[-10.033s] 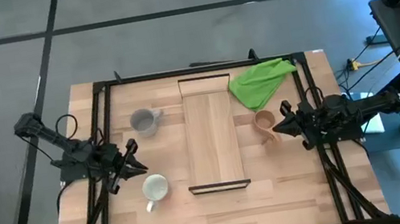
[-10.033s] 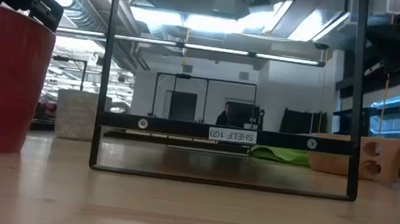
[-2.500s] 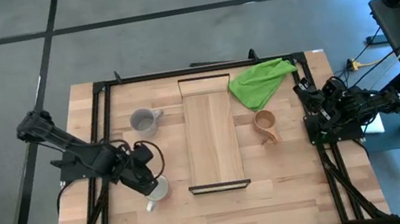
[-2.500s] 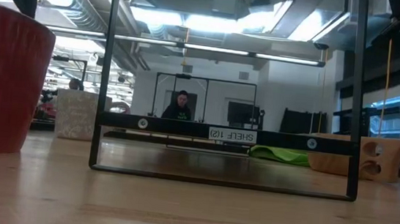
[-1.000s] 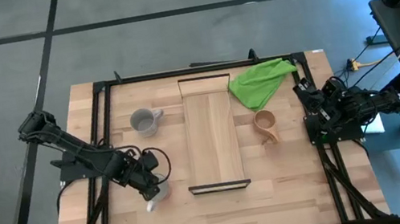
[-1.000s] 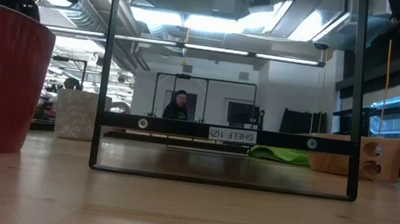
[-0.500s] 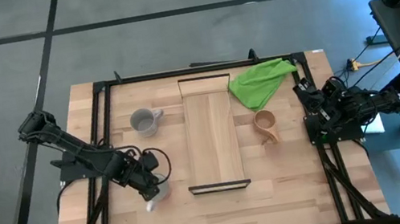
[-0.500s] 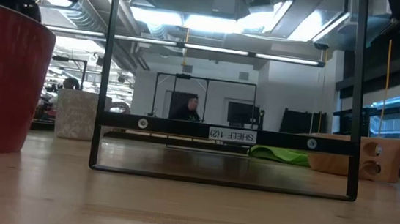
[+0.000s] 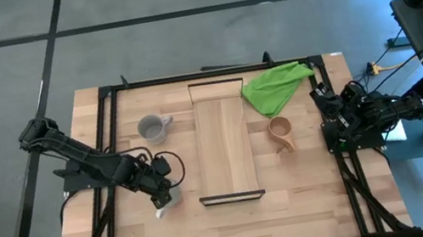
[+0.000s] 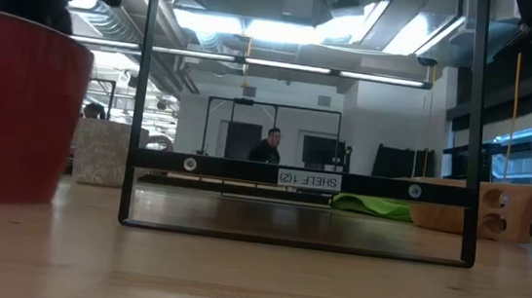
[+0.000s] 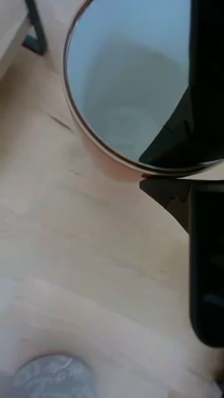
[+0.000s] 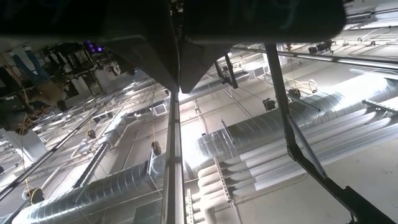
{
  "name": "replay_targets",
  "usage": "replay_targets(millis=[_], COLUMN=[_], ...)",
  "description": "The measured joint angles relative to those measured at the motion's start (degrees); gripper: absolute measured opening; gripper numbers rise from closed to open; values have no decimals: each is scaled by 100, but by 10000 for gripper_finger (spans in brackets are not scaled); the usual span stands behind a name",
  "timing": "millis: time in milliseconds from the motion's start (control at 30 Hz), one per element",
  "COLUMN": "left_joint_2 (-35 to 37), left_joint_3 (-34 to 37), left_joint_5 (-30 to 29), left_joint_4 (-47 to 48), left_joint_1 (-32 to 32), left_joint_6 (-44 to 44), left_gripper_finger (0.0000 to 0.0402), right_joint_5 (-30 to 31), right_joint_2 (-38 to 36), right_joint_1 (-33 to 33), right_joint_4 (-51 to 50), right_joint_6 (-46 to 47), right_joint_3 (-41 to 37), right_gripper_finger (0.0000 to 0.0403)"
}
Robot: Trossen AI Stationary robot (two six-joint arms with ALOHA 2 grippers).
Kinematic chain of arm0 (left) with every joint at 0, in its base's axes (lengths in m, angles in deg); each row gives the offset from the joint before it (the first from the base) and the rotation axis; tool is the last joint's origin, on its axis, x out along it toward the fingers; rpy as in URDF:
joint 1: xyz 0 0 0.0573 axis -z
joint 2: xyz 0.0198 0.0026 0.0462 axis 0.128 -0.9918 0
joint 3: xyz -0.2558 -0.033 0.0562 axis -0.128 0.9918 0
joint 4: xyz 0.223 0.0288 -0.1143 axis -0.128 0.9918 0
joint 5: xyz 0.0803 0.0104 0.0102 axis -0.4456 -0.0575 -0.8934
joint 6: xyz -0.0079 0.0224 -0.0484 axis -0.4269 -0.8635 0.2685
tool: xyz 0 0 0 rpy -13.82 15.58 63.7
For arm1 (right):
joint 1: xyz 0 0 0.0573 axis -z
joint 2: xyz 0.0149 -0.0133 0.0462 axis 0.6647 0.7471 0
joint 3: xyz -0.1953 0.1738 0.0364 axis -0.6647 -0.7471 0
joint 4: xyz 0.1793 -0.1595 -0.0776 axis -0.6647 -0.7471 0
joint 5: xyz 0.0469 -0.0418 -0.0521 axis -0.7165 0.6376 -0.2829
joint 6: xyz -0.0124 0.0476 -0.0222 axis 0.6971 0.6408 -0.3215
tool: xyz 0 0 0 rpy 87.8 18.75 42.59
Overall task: Stack small to large cups/mugs on shelf
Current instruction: Put the orange mug on the shelf
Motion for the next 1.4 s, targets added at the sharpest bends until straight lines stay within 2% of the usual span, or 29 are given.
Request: replay_targets(millis=[167,400,567,767,1033,1400], left_joint_2=[181,450,456,376,-468,-2019], left_joint_3=[-140,-808,-1385,-2188,-3351,-5212], left_joint_5=[-16,-22,145,268,801,1554], left_joint_4=[83,430,795,967,1091,1338], left_joint_1=[-236,-792,-1226,-2030,-2862,-3246], left_joint_6=[-564,-1580,-2678,-4154,-5648,-7061], left_gripper_finger=[12,12,12,12,12,12], right_joint_5=[0,-1,0,-1,0,0], right_joint_2=[0,0,0,0,0,0], right_joint_1=[1,-1,-1,-1,-1,0], right_joint_4=[0,-7,-8,-10,-58,-83], right_joint_6=[-1,-8,-7,0,-5,0], right_joint_3=[0,0,0,0,0,0], right_gripper_finger=[16,16,16,16,16,16])
